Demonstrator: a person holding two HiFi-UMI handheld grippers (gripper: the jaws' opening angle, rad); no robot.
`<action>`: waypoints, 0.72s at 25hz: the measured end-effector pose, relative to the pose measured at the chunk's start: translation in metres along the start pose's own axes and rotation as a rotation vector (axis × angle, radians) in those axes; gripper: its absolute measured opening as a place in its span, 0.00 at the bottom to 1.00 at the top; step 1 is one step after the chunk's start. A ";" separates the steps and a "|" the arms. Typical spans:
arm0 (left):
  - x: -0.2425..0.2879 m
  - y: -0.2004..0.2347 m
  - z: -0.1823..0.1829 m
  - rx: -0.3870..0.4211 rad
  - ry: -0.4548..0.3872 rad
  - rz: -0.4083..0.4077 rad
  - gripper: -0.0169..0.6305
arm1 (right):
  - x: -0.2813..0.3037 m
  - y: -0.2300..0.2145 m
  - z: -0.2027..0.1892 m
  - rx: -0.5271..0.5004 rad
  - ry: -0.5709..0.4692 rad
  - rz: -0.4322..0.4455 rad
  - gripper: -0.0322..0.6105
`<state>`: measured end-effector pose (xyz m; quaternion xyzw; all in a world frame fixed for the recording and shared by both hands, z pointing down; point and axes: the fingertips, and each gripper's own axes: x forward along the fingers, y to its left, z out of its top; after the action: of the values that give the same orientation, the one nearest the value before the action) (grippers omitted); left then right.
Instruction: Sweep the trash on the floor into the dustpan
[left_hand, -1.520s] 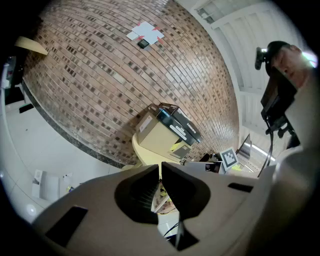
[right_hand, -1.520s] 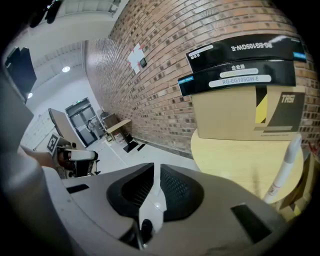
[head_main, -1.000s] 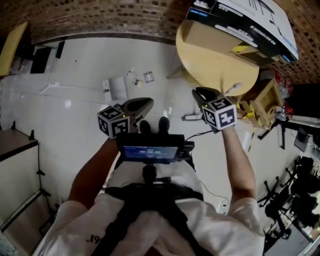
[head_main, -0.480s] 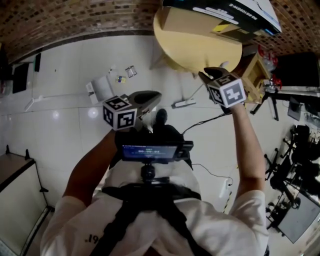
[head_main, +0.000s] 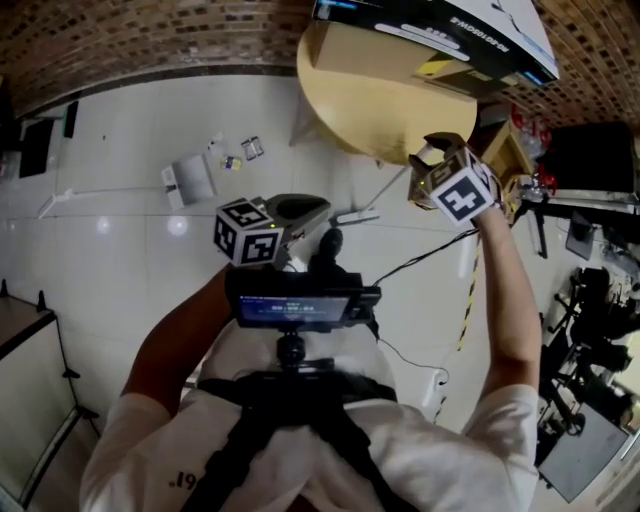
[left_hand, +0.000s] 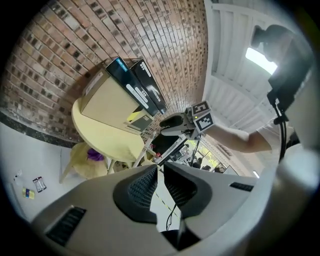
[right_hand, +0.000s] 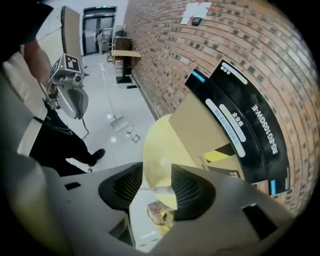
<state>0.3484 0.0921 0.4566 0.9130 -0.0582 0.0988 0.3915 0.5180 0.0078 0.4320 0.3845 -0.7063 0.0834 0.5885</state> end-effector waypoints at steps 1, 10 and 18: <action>0.008 -0.001 0.000 -0.005 -0.003 0.003 0.07 | 0.004 -0.010 -0.002 -0.038 0.011 -0.001 0.34; 0.074 -0.005 -0.004 -0.067 0.005 0.000 0.07 | 0.068 -0.043 -0.020 -0.251 0.193 0.240 0.36; 0.108 -0.006 -0.014 -0.111 -0.016 -0.019 0.07 | 0.091 -0.016 -0.048 -0.469 0.605 0.441 0.36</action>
<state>0.4523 0.1038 0.4862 0.8911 -0.0578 0.0845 0.4421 0.5639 -0.0163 0.5220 0.0389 -0.5671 0.1534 0.8083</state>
